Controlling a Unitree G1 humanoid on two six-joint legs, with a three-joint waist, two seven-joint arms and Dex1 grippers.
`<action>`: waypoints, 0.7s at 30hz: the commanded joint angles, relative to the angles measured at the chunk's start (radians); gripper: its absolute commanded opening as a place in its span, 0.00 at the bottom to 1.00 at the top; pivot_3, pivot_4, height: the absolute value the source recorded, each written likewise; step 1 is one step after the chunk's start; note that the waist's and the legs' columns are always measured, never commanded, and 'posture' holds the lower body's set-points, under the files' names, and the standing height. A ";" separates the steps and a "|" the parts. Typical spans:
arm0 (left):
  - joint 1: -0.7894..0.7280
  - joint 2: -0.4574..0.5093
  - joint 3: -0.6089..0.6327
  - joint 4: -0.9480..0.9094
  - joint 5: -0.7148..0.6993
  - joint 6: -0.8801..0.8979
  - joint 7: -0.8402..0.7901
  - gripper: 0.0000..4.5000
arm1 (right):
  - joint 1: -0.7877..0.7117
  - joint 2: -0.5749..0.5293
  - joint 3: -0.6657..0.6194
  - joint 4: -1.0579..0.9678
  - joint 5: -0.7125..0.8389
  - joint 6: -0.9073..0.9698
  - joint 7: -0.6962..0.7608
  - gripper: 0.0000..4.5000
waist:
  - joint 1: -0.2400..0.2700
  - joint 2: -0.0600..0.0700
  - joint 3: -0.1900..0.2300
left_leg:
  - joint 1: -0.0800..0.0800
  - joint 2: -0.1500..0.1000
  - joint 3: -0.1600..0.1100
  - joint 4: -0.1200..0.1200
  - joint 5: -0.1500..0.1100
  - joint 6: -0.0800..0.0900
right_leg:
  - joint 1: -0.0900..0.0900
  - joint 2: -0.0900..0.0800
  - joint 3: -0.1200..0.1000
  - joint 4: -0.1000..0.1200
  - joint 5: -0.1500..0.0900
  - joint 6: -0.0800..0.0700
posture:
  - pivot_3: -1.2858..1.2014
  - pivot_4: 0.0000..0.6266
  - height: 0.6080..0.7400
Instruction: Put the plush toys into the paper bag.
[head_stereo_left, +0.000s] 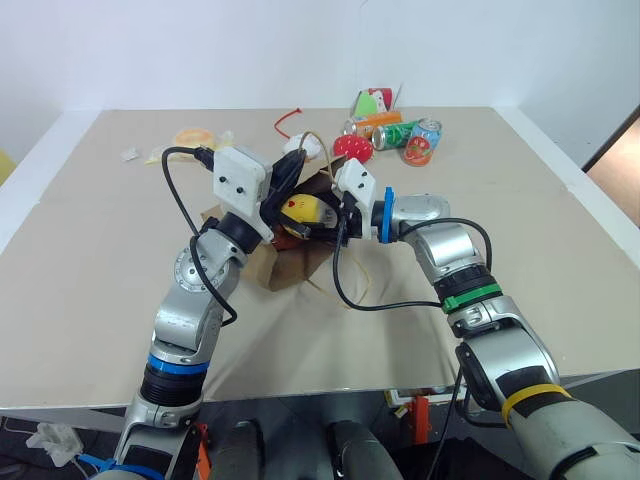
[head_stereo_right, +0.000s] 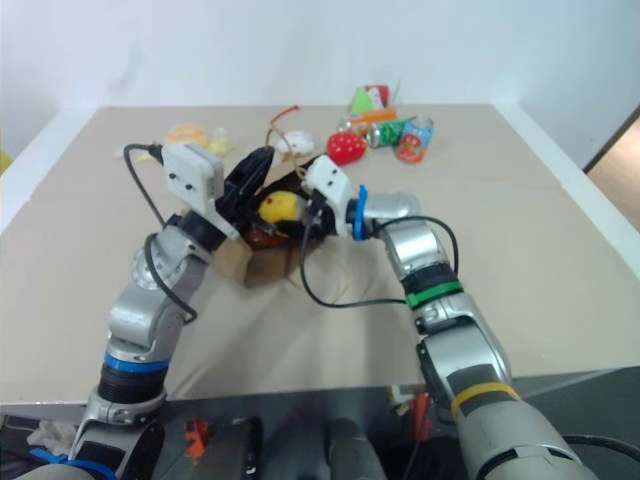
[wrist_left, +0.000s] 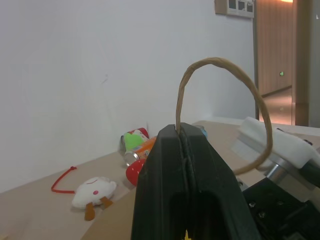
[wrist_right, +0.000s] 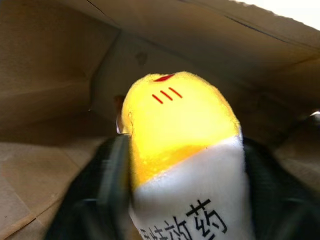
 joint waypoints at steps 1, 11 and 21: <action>-0.001 0.005 0.014 -0.049 -0.004 -0.002 0.005 0.00 | 0.003 -0.080 -0.073 -0.127 0.026 0.008 0.029 0.99 | 0.001 0.000 0.000 | 0.000 0.000 0.000 0.000 0.000 0.000 | 0.000 0.000 0.000 0.000 0.000 0.000 | 0.52 0.24 1.00; -0.003 0.021 0.031 -0.036 -0.011 -0.002 -0.004 0.00 | 0.168 -0.238 -0.154 -0.453 0.134 0.280 0.054 0.99 | -0.003 0.000 0.000 | 0.001 0.000 0.001 -0.001 0.000 0.000 | -0.001 0.000 0.001 0.000 -0.001 -0.001 | 0.52 0.24 1.00; -0.011 0.023 0.040 -0.031 -0.007 0.000 -0.002 0.00 | 0.375 -0.292 -0.109 -0.533 0.147 0.426 0.066 0.99 | 0.000 0.000 0.000 | 0.001 0.000 0.001 0.000 0.000 0.000 | 0.001 0.000 0.002 0.000 -0.003 -0.004 | 0.52 0.24 1.00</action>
